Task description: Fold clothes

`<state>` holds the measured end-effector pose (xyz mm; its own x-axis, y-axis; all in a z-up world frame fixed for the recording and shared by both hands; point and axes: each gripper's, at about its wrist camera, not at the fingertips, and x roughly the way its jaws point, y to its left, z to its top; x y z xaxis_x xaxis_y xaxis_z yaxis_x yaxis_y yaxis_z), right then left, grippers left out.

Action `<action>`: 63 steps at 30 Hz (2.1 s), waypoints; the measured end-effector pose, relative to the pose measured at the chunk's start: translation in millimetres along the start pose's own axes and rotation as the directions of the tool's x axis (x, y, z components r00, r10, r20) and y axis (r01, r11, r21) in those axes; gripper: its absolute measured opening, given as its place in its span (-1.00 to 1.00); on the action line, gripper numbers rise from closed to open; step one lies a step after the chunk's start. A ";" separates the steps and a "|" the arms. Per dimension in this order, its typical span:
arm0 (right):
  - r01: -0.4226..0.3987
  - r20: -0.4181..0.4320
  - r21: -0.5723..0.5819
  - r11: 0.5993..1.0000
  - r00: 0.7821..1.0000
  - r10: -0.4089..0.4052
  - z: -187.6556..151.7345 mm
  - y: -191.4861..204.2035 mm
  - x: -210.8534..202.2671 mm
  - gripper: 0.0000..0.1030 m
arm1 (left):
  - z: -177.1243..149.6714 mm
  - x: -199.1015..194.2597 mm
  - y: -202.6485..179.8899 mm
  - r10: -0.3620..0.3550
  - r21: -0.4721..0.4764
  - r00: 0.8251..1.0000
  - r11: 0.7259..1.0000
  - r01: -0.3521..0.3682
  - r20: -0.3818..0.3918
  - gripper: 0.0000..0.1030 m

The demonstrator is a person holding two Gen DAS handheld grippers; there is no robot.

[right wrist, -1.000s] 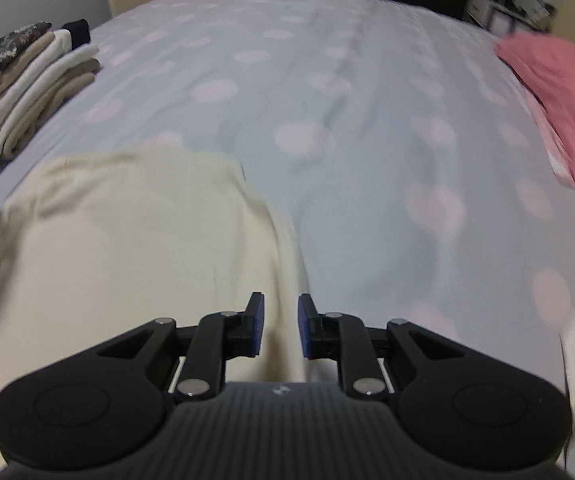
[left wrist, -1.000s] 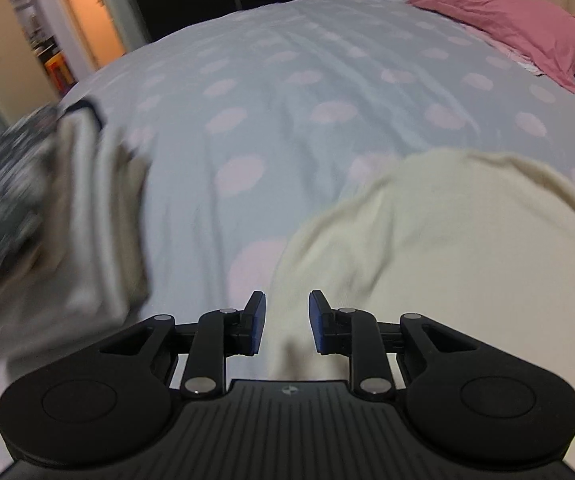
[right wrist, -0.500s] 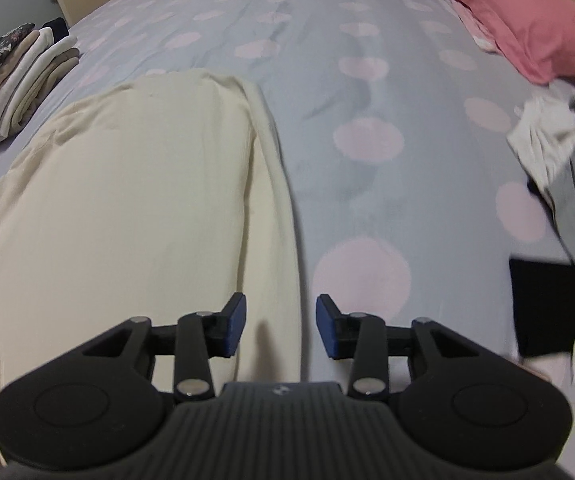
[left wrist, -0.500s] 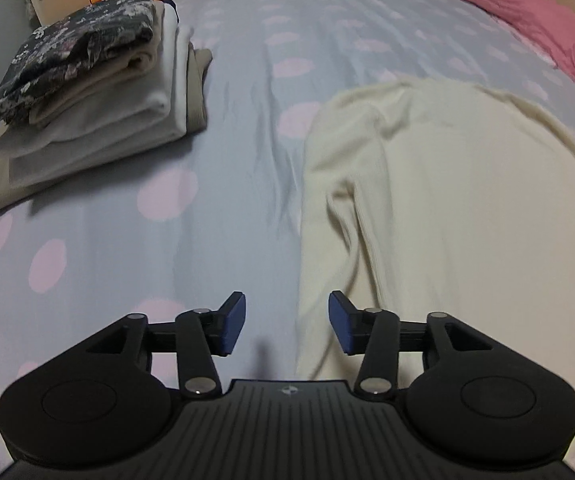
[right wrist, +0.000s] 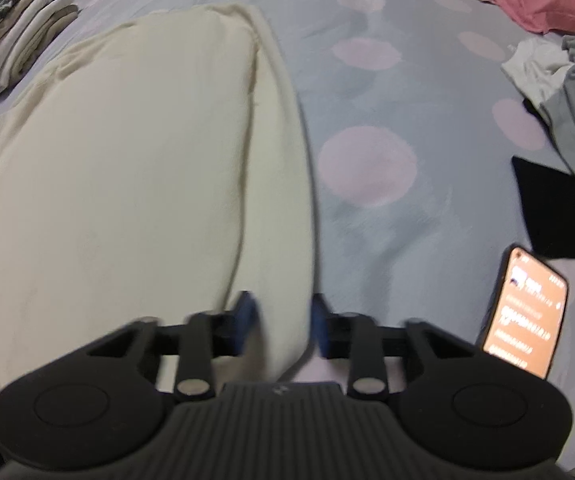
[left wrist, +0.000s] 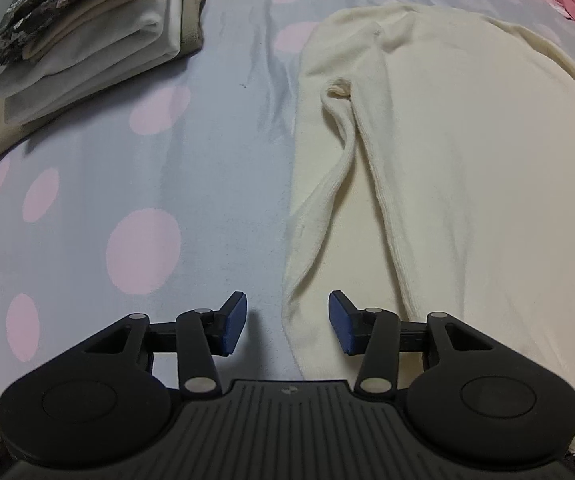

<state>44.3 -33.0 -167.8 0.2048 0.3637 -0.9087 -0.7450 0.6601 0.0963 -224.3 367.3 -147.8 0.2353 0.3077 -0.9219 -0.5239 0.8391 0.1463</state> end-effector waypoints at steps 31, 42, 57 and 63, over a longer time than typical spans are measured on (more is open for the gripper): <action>0.193 0.072 0.216 0.957 0.974 -0.213 80.6 -128.4 -34.2 -0.63 | 10.0 16.7 -1.0 0.012 -0.005 1.000 1.000 -0.012 -0.027 -0.26; 0.079 0.021 0.285 0.955 0.996 -0.088 29.6 -108.5 -46.3 -0.18 | 9.8 4.3 -6.9 0.001 0.016 1.000 1.000 -0.001 0.005 -0.26; -0.024 -0.175 0.396 0.918 0.979 0.100 -14.3 -84.3 -11.7 -0.73 | 9.5 -9.6 -13.0 0.026 0.042 0.999 0.999 -0.028 0.033 -0.26; -0.030 -0.077 0.427 0.904 0.995 0.069 -9.3 -85.7 -52.7 -0.93 | 10.2 -12.0 -14.7 0.034 0.047 0.999 0.998 -0.036 0.035 -0.26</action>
<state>91.4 -114.9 -131.9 0.1030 0.3568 -0.9285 -0.4080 0.8665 0.2877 -211.1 355.9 -135.3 0.2454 0.3516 -0.9034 -0.4931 0.8476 0.1959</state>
